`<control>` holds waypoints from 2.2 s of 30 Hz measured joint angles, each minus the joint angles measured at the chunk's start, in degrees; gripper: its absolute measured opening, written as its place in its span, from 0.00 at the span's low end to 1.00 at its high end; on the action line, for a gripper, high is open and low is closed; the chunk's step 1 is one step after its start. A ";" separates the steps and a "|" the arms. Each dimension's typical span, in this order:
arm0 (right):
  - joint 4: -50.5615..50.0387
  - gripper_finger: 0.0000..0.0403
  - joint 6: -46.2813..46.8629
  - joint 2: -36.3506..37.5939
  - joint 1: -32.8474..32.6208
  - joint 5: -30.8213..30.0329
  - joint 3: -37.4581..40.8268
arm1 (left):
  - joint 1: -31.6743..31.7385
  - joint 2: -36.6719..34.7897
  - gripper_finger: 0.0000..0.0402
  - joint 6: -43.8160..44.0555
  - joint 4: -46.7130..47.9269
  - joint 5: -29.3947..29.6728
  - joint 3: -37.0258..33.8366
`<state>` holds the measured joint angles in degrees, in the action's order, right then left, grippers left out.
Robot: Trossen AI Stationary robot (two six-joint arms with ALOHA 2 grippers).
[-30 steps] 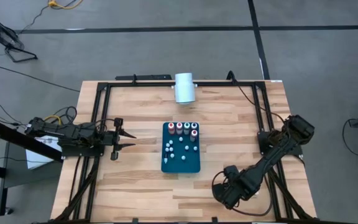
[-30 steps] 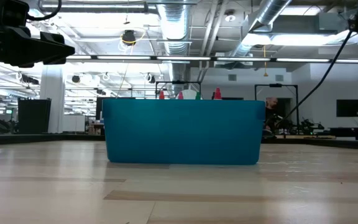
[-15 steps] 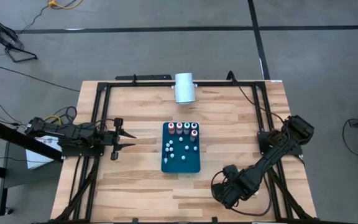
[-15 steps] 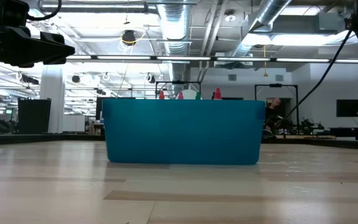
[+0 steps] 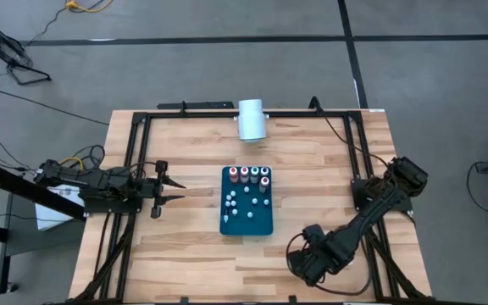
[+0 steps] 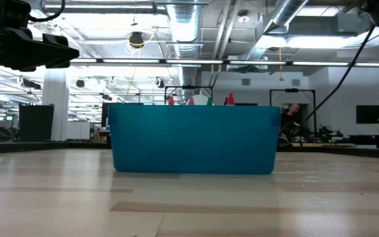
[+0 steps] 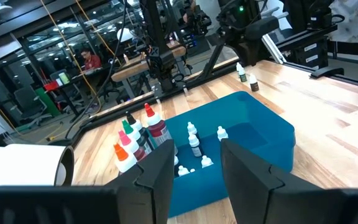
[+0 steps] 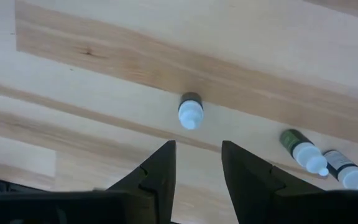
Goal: Pick & Place food coloring
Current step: Put the small brown food coloring bottle into the blue bin
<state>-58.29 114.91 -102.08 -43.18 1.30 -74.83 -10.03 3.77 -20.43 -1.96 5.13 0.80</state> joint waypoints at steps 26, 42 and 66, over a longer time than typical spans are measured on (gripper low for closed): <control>1.24 0.30 -4.43 -5.09 1.60 1.49 0.20 | -0.01 -0.02 0.31 0.02 0.07 -0.02 0.00; 2.25 0.29 -5.40 -6.03 1.59 1.72 0.13 | 0.00 -0.01 0.31 0.07 0.01 0.00 0.00; 4.15 0.28 -6.88 -8.83 1.47 3.26 0.15 | -0.01 -0.02 0.31 0.01 0.01 0.00 0.00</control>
<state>-54.14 108.03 -110.91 -41.71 4.56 -74.67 -10.04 3.75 -20.41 -1.94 5.13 0.80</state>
